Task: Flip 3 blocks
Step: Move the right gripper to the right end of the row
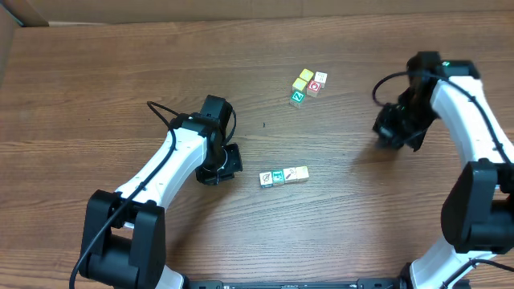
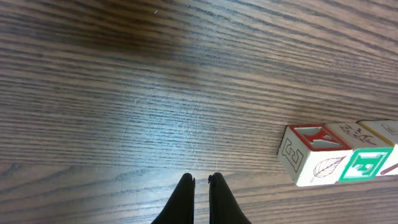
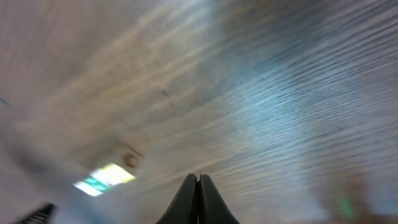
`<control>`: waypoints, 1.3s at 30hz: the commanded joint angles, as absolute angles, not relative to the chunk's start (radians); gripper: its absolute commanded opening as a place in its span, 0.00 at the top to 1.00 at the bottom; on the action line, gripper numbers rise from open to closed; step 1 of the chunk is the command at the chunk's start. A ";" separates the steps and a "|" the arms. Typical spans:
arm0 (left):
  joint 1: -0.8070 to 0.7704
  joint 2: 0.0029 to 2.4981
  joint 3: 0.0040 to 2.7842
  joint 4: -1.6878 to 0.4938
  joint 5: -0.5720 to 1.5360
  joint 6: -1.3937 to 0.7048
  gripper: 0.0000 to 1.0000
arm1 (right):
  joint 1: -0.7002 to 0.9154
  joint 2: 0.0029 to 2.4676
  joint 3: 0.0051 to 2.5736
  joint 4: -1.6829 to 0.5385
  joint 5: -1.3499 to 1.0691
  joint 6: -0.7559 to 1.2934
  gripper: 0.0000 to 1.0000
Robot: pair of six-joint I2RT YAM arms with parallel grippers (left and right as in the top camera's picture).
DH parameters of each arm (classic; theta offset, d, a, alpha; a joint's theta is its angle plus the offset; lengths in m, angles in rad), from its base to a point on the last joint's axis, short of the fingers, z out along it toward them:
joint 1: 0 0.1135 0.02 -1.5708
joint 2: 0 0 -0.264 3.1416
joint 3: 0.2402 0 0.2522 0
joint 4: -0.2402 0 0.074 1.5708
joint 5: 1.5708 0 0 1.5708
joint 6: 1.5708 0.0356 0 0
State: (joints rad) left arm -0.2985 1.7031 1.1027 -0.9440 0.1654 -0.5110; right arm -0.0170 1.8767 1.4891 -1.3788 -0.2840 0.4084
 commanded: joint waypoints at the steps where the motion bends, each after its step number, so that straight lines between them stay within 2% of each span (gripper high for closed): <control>1: -0.288 1.713 1.118 -0.947 0.179 -0.473 0.96 | 0.030 1.861 1.388 -1.351 -0.294 0.284 0.96; 6: -0.281 1.692 1.151 -1.011 0.178 -0.387 0.96 | 0.098 1.861 1.279 -1.195 -0.295 0.284 0.96; 15: -0.274 1.514 1.214 -1.126 0.146 -0.493 0.96 | 0.217 1.861 1.269 -1.057 -0.333 0.327 0.96; 18: -0.311 1.517 1.208 -1.135 0.125 -0.501 0.96 | 0.270 1.861 1.269 -1.030 -0.242 0.377 0.96; 24: -0.400 1.517 1.139 -1.095 -0.004 -0.598 0.96 | 0.321 1.861 1.269 -1.022 -0.143 0.561 0.96; 29: -0.422 1.517 1.064 -0.997 0.001 -0.664 0.96 | 0.355 1.861 1.261 -1.026 -0.150 0.562 0.96; 39: -0.426 1.518 0.915 -0.791 0.049 -0.657 0.96 | 0.438 1.861 1.193 -0.921 -0.149 0.554 0.96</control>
State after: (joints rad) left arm -0.4194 1.5124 0.9535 -0.8127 0.0277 -0.6460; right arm 0.4339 1.8767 1.2102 -0.9321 -0.1646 0.5468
